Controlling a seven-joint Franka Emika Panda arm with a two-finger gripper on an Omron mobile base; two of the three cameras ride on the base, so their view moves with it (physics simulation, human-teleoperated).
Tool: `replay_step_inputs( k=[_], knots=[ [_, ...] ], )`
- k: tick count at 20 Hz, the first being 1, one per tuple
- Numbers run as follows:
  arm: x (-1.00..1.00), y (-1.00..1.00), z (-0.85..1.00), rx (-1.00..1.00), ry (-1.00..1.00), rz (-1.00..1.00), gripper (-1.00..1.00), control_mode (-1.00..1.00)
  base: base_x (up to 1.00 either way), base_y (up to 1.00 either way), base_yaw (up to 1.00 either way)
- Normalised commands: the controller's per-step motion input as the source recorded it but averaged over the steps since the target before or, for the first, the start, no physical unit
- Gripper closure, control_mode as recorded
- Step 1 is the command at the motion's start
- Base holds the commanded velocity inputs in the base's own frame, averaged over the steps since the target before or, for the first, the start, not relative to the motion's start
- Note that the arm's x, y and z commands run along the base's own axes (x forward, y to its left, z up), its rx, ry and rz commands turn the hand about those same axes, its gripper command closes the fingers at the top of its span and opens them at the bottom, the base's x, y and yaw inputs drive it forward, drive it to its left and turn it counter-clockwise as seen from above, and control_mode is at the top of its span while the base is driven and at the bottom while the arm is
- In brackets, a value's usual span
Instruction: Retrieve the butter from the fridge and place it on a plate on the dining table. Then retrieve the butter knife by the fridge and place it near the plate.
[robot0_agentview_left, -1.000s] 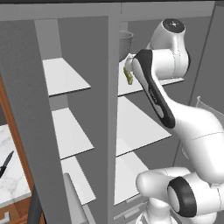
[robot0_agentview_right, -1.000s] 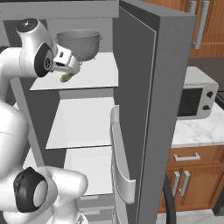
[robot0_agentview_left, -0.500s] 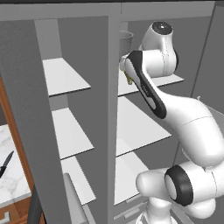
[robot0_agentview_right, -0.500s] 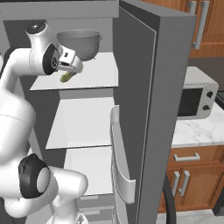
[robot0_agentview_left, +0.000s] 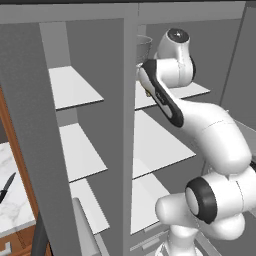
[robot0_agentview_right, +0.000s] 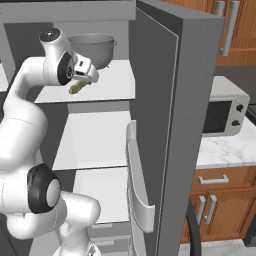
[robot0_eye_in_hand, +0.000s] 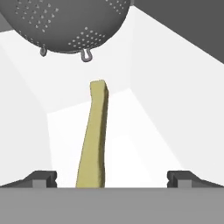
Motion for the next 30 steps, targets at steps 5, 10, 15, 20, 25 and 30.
replay_step_inputs(
  k=[5, 10, 15, 20, 25, 30],
  knots=[
    [0.44, 0.13, -0.02, 0.0, 0.0, 0.0, -1.0, -1.0, 0.0, 0.0, 0.0],
    [0.38, 0.16, -0.01, 0.0, 0.0, 0.0, -1.0, -1.0, 0.0, 0.0, 0.0],
    [0.25, 0.02, -0.01, 0.0, 0.01, 0.0, -1.0, -1.0, 0.0, 0.0, 0.0],
    [0.0, 0.0, -0.02, 0.0, 0.04, 0.0, -1.0, -1.0, 0.0, 0.0, 0.0],
    [0.0, 0.0, -0.12, 0.0, 0.02, 0.0, -1.0, -1.0, 0.0, 0.0, 0.0],
    [0.0, 0.0, -0.19, 0.0, 0.0, 0.0, -1.0, -1.0, 0.0, 0.0, 0.0]
  ],
)
